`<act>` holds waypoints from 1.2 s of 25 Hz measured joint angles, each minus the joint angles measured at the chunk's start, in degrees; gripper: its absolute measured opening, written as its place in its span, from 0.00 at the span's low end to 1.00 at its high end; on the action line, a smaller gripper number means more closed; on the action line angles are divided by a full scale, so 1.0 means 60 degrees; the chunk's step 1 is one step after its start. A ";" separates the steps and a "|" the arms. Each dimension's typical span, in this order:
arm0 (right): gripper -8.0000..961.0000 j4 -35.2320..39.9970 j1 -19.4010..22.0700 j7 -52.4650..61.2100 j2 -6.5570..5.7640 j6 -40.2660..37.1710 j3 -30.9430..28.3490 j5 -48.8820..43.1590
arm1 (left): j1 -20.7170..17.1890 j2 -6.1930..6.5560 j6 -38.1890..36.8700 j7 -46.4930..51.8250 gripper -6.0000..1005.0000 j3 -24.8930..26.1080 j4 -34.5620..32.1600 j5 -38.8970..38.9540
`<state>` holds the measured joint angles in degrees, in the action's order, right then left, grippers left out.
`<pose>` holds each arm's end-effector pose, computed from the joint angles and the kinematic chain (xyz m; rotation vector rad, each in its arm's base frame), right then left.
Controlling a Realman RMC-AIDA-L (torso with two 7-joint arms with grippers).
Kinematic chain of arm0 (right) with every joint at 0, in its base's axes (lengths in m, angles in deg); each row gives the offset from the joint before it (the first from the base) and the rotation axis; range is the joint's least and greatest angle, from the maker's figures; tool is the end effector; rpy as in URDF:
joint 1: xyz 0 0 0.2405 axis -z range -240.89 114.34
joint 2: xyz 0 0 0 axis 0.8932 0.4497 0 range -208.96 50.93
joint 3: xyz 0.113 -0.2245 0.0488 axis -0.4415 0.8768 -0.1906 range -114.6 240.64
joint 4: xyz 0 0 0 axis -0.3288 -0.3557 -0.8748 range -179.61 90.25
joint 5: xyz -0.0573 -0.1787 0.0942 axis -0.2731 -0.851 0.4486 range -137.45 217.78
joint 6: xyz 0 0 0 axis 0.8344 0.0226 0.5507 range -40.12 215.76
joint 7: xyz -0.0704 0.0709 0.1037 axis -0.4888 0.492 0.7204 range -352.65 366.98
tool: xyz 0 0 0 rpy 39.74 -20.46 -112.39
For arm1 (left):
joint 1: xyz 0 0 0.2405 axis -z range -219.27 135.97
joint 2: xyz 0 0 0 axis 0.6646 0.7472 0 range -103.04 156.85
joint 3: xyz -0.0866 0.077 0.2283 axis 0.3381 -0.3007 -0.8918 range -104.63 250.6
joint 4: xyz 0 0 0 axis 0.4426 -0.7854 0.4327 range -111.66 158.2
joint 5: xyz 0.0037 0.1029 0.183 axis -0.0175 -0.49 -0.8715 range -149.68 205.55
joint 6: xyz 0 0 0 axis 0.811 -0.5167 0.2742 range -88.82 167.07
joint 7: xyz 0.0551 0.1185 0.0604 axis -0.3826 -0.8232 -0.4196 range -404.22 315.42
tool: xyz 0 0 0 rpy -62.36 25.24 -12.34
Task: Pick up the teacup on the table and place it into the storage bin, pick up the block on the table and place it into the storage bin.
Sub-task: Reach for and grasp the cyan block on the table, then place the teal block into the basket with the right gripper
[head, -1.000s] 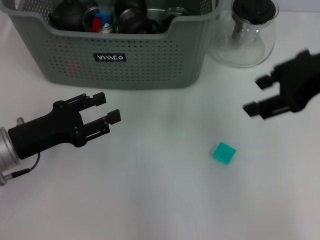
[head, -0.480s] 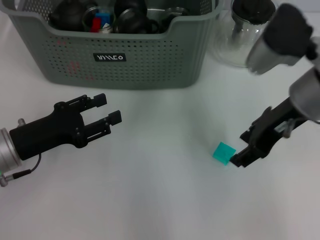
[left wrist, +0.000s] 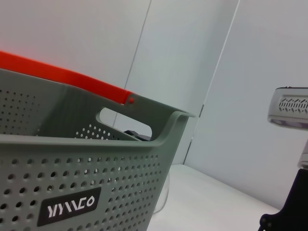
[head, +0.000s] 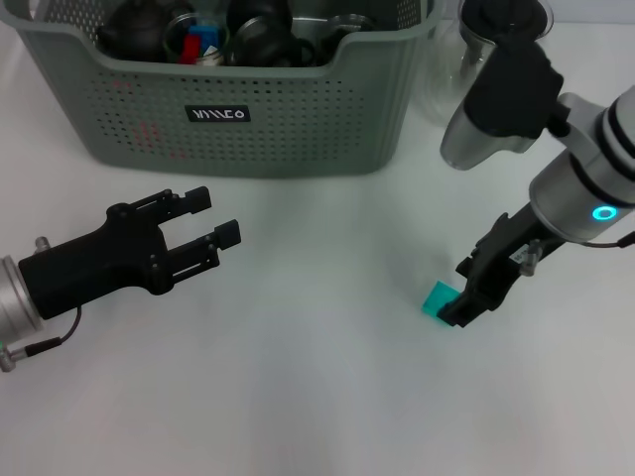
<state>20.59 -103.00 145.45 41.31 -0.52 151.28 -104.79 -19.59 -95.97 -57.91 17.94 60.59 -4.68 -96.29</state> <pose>0.1758 0.3380 -0.0556 -2.8548 0.7139 -0.7058 -0.3126 0.2556 -0.0167 -2.4520 -0.7451 -0.9606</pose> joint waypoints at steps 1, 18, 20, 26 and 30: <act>0.73 -0.0041 -0.0012 0.0000 0.0000 0.0162 0.0099 -0.0018 | 0.0000 -0.0002 0.0001 -0.0001 0.66 0.0001 0.0000 0.0000; 0.73 -0.0844 -0.0083 0.0102 0.0015 0.0952 0.0659 0.0016 | -0.0015 -0.0029 0.0162 -0.0005 0.66 -0.0009 0.0000 -0.0039; 0.73 -0.0926 -0.0099 0.0111 0.0014 0.1017 0.0662 0.0017 | -0.0021 -0.0029 0.0163 -0.0005 0.66 -0.0004 0.0000 -0.0043; 0.70 -0.0759 -0.0026 0.0137 0.0022 0.1016 0.0602 0.0133 | -0.0031 -0.0029 0.0175 -0.0005 0.66 0.0000 0.0000 -0.0053; 0.68 -0.0749 -0.0015 0.0120 0.0009 0.0908 0.0573 0.0192 | -0.0029 -0.0029 0.0177 -0.0005 0.66 0.0000 0.0000 -0.0054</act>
<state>16.10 -103.09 146.17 41.36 4.93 154.71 -103.64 -19.77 -96.14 -56.85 17.91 60.59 -4.68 -96.61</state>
